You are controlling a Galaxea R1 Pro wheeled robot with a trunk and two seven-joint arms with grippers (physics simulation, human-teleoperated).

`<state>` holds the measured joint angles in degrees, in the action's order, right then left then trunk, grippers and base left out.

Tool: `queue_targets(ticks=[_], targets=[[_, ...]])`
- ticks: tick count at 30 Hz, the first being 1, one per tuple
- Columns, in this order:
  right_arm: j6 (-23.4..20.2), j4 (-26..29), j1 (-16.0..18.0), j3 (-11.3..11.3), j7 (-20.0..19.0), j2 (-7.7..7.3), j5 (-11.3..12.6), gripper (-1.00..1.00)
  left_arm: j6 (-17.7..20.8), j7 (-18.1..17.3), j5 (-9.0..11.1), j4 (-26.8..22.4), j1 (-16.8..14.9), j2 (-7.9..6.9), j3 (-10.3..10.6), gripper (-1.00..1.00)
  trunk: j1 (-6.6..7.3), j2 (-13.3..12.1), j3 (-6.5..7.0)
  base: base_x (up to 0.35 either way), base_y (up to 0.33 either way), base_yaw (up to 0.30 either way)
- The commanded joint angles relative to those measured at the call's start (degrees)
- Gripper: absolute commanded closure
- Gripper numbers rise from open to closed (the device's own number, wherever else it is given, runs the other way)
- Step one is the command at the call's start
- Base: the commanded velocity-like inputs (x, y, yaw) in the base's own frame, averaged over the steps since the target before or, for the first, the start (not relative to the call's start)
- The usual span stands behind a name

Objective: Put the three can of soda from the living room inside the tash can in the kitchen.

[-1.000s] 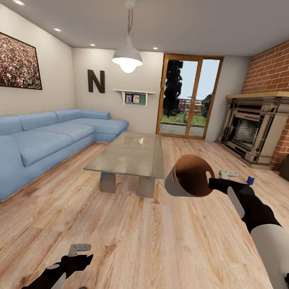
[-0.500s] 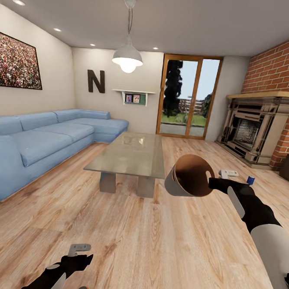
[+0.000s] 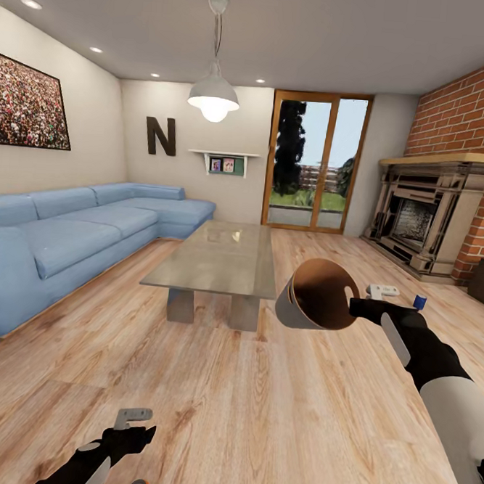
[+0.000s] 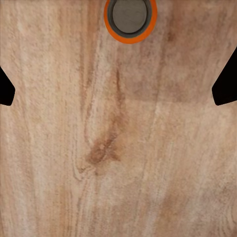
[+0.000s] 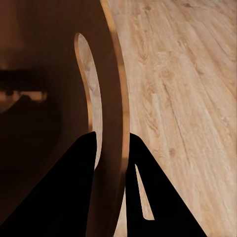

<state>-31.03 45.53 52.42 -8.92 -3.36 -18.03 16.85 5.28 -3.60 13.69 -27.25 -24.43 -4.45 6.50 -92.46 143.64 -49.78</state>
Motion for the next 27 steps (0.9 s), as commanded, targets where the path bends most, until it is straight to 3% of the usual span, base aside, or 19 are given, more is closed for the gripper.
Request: queue_targets(ticks=[1, 8, 11, 15, 27], targets=[[0.0, 0.11, 0.02, 0.13, -0.37, 0.01, 0.38, 1.0, -0.01, 0.0, 0.0, 0.01, 0.0, 0.0, 0.0, -1.0, 0.01, 0.01, 0.01, 0.0, 0.0, 0.0], [0.18, 0.16, -0.03, 0.13, -0.47, 0.01, 0.44, 1.0, -0.01, 0.0, -0.02, 0.01, -0.01, 0.02, 0.0, -1.0, 0.01, 0.01, 0.01, 0.0, 0.0, 0.0], [3.54, 0.14, -0.11, 0.13, -0.46, 0.01, 0.46, 1.0, -0.01, 0.0, -0.04, 0.03, 0.0, 0.01, 0.0, -1.0, 0.01, 0.01, 0.01, 0.0, 0.0, 0.0], [4.8, 0.14, -0.59, 0.13, -0.44, 0.01, 0.47, 1.0, -0.01, 0.0, -0.06, 0.04, 0.0, 0.04, 0.0, -1.0, 0.01, 0.01, 0.01, 0.0, 0.0, 0.0], [5.82, 0.33, -1.63, 0.13, -0.56, 0.0, 0.47, 1.0, -0.01, 0.0, -0.05, 0.09, 0.0, 0.05, 0.0, -1.0, 0.01, 0.01, 0.01, 0.0, 0.0, 0.0]])
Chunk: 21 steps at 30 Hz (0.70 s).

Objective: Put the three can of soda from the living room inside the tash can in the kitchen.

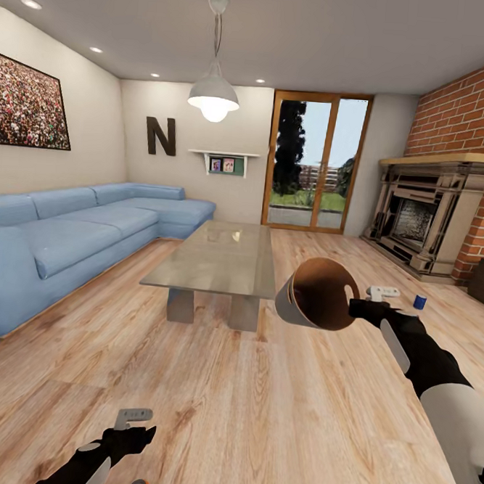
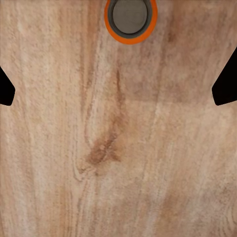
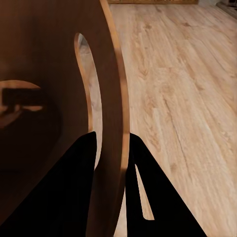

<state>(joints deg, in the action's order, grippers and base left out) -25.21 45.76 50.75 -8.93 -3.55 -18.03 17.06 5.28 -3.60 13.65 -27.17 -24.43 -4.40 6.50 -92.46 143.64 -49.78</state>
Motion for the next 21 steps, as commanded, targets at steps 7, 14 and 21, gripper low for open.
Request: queue_targets(ticks=[7, 14, 21], targets=[[3.12, 0.2, -0.42, 0.14, -0.4, -0.06, 0.25, 1.0, -0.01, 0.0, -0.02, 0.01, 0.0, 0.01, 0.0, -1.0, 0.01, 0.01, 0.01, 0.0, 0.0, 0.0], [3.69, 0.26, -0.78, 0.34, -3.06, -0.13, 0.18, 1.0, -0.01, 0.0, -0.01, 0.01, 0.0, 0.01, 0.0, -1.0, 0.01, 0.01, 0.01, 0.0, 0.0, 0.0], [7.35, 0.29, -1.2, 0.4, -4.05, -0.19, 0.22, 1.0, -0.01, 0.0, -0.02, 0.01, 0.0, 0.01, 0.0, -1.0, 0.01, 0.01, 0.01, 0.0, 0.0, 0.0]])
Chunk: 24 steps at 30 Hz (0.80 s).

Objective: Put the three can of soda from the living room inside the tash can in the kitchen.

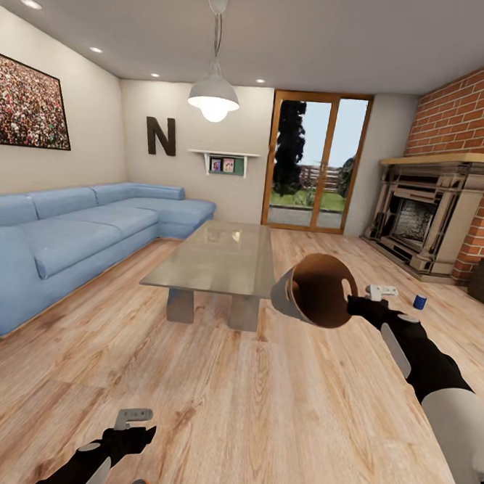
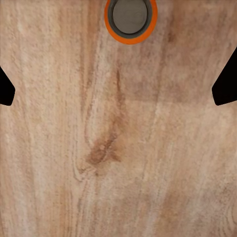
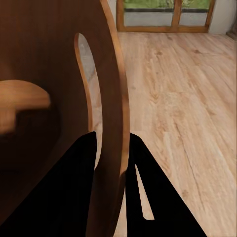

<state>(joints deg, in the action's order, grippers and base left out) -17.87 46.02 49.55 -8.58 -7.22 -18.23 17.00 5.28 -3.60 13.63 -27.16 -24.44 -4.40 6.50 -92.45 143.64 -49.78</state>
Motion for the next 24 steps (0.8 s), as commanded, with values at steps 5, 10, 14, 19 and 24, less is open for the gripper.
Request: queue_targets(ticks=[5, 10, 14, 19, 24], targets=[[2.88, 0.06, -1.7, 0.02, -1.25, -0.02, 0.29, 1.0, 0.0, 0.0, 0.0, 0.01, 0.0, 0.0, 0.0, -1.0, 0.0, 0.0, 0.0, 0.0, 0.0, 0.0], [4.8, 0.11, -2.09, 0.08, -2.69, -0.1, 0.3, 1.0, 0.0, 0.0, -0.01, 0.01, 0.0, 0.0, 0.0, -1.0, 0.0, 0.0, 0.0, 0.0, 0.0, 0.0], [5.51, 0.12, -2.35, 0.12, -2.96, -0.13, 0.31, 1.0, 0.0, 0.0, -0.01, 0.01, -0.01, 0.0, 0.0, -1.0, 0.0, 0.0, 0.0, 0.0, 0.0, 0.0], [7.25, 0.12, -2.94, 0.13, -3.27, -0.14, 0.44, 1.0, 0.0, 0.0, -0.01, 0.01, 0.0, 0.0, -0.02, -1.0, 0.0, 0.0, 0.0, 0.0, 0.0, 0.0], [7.82, 0.12, -3.22, 0.14, -4.21, -0.17, 0.48, 1.0, 0.0, 0.0, -0.01, 0.01, 0.0, 0.0, -0.02, -1.0, 0.0, 0.0, 0.0, 0.0, 0.0, 0.0]])
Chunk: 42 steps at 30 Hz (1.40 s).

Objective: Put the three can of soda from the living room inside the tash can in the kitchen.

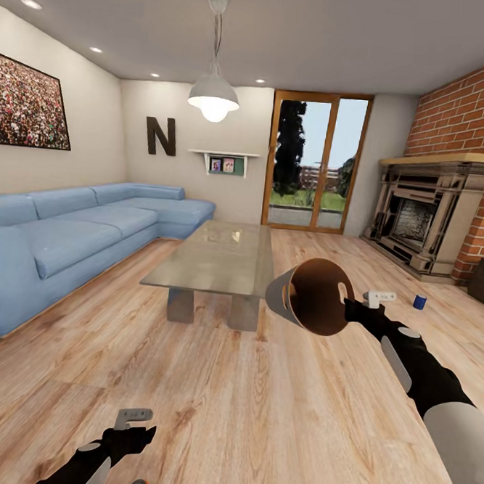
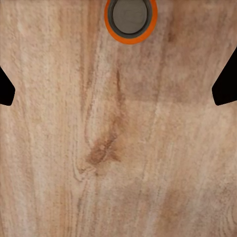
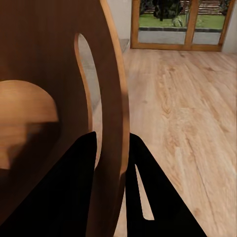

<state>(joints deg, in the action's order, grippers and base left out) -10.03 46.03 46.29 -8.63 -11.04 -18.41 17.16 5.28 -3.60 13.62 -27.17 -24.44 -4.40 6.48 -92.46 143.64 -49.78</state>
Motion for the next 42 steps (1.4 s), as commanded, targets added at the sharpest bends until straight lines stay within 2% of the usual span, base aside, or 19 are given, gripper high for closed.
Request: queue_targets(ticks=[1, 4, 9, 13, 42], targets=[[0.07, 0.11, 0.01, 0.21, -0.58, -0.01, 0.32, 1.0, -0.01, 0.0, 0.0, 0.01, 0.0, 0.0, 0.01, -1.0, 0.01, 0.01, 0.01, 0.0, 0.0, 0.0], [0.21, 0.16, -0.2, 1.28, -1.34, 0.06, 0.33, 1.0, -0.01, 0.0, 0.0, 0.01, 0.0, 0.0, 0.02, -1.0, 0.01, 0.01, 0.01, 0.0, 0.0, 0.0], [0.2, 2.12, -2.08, 5.65, -4.54, 0.25, 0.29, 1.0, -0.01, 0.0, 0.0, 0.01, 0.0, 0.0, 0.01, -1.0, 0.01, 0.01, 0.01, 0.0, 0.0, 0.0], [0.19, 2.54, -2.49, 6.41, -5.0, 0.27, 0.27, 1.0, -0.01, 0.0, 0.0, 0.01, 0.0, 0.0, 0.02, -1.0, 0.01, 0.01, 0.01, 0.0, 0.0, 0.0], [0.19, 2.75, -2.87, 6.87, -5.17, 0.39, 0.24, 1.0, -0.18, 0.0, 0.0, 0.01, 0.0, 0.0, -0.05, -1.0, 0.01, 0.01, 0.01, 0.0, 0.0, 0.0]])
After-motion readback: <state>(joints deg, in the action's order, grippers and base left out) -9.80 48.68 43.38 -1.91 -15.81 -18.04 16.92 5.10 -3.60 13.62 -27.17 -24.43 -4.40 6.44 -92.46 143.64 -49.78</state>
